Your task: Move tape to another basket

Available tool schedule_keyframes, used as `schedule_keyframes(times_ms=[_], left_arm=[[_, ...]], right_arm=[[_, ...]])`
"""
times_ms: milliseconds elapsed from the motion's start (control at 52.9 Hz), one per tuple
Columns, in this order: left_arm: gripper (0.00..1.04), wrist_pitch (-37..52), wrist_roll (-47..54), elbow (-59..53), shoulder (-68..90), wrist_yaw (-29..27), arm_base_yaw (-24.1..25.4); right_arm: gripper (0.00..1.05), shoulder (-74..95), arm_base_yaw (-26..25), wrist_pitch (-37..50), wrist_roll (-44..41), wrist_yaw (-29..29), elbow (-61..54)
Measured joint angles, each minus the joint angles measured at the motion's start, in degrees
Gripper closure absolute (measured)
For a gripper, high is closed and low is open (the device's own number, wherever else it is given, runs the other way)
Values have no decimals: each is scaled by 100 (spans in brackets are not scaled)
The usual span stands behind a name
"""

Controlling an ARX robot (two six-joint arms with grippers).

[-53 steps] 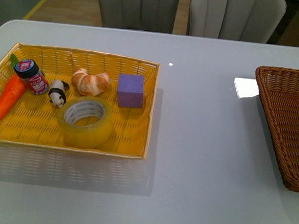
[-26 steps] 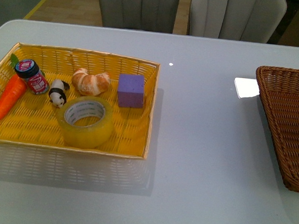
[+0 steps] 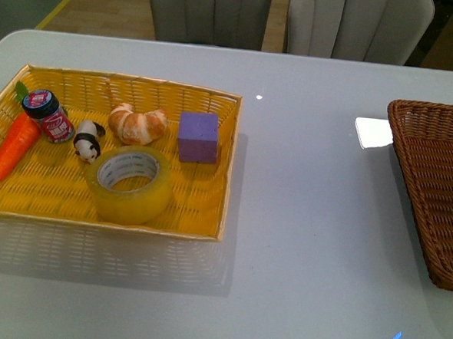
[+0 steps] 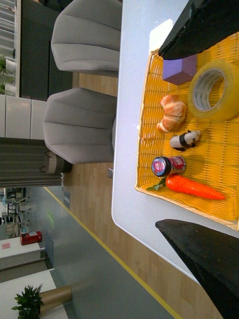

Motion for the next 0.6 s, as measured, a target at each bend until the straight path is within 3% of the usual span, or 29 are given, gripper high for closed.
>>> schedule_keyframes(times_ms=[283, 605], left_arm=[[9, 0, 0, 0, 0, 0, 0], [9, 0, 0, 0, 0, 0, 0]], right_arm=[[100, -616, 334, 251, 599, -555, -885], [101, -914, 1773, 811, 1493, -551, -1696]])
